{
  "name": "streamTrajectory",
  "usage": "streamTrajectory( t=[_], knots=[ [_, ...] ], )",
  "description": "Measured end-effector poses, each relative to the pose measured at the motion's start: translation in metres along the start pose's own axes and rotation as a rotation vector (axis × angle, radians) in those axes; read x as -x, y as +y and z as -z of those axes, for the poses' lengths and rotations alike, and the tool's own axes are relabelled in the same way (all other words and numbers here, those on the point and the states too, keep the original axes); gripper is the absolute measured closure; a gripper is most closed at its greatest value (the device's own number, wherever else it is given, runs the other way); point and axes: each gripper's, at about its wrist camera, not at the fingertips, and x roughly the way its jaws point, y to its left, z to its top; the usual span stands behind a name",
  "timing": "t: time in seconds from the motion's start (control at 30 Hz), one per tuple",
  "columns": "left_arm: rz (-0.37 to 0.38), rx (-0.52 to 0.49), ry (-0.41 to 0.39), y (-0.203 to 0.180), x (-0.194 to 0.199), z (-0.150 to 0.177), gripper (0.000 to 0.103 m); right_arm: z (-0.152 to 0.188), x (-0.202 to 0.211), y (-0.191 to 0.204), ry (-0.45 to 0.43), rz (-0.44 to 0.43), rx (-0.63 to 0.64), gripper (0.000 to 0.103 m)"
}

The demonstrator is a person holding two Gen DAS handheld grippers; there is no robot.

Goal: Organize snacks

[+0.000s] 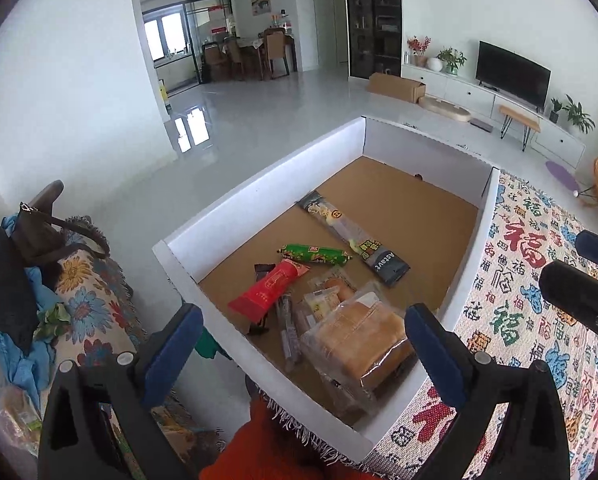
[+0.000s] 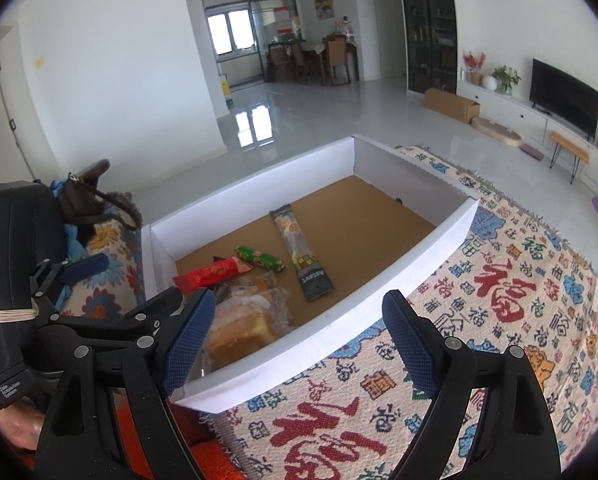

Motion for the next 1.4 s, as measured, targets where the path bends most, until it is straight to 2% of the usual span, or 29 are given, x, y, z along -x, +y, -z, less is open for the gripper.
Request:
streamTrajectory(
  t=[0.13, 0.3, 0.57, 0.73, 0.9, 1.1, 1.17, 1.3, 1.4],
  knots=[
    [0.007, 0.006, -0.020, 0.001, 0.006, -0.001, 0.003, -0.001, 0.005, -0.003, -0.009, -0.003, -0.005, 0.015],
    [0.002, -0.025, -0.086, -0.001, 0.020, -0.003, 0.003, -0.001, 0.006, -0.004, -0.006, 0.002, -0.013, 0.015],
    [0.078, -0.015, -0.180, 0.003, 0.044, -0.004, 0.001, 0.000, 0.005, -0.004, 0.004, 0.011, -0.020, 0.015],
    [0.059, -0.054, -0.147, 0.000, 0.034, 0.000, 0.000, -0.004, 0.004, -0.002, 0.010, 0.022, -0.014, 0.015],
    [-0.054, -0.103, -0.159, 0.002, 0.025, 0.002, 0.000, -0.014, 0.005, -0.004, -0.004, 0.062, -0.010, 0.015],
    [-0.086, -0.133, -0.151, 0.021, 0.018, -0.006, 0.000, -0.027, -0.005, 0.010, 0.002, 0.098, 0.010, 0.015],
    [-0.069, -0.118, -0.138, 0.031, 0.014, -0.009, 0.000, -0.029, -0.009, 0.019, 0.005, 0.128, 0.039, 0.015],
    [0.035, -0.044, -0.124, 0.057, 0.006, -0.010, 0.000, -0.030, -0.017, 0.037, 0.005, 0.201, 0.112, 0.015],
    [0.055, 0.002, -0.105, 0.070, -0.001, -0.010, 0.000, -0.030, -0.024, 0.049, 0.006, 0.236, 0.164, 0.015]
  ],
)
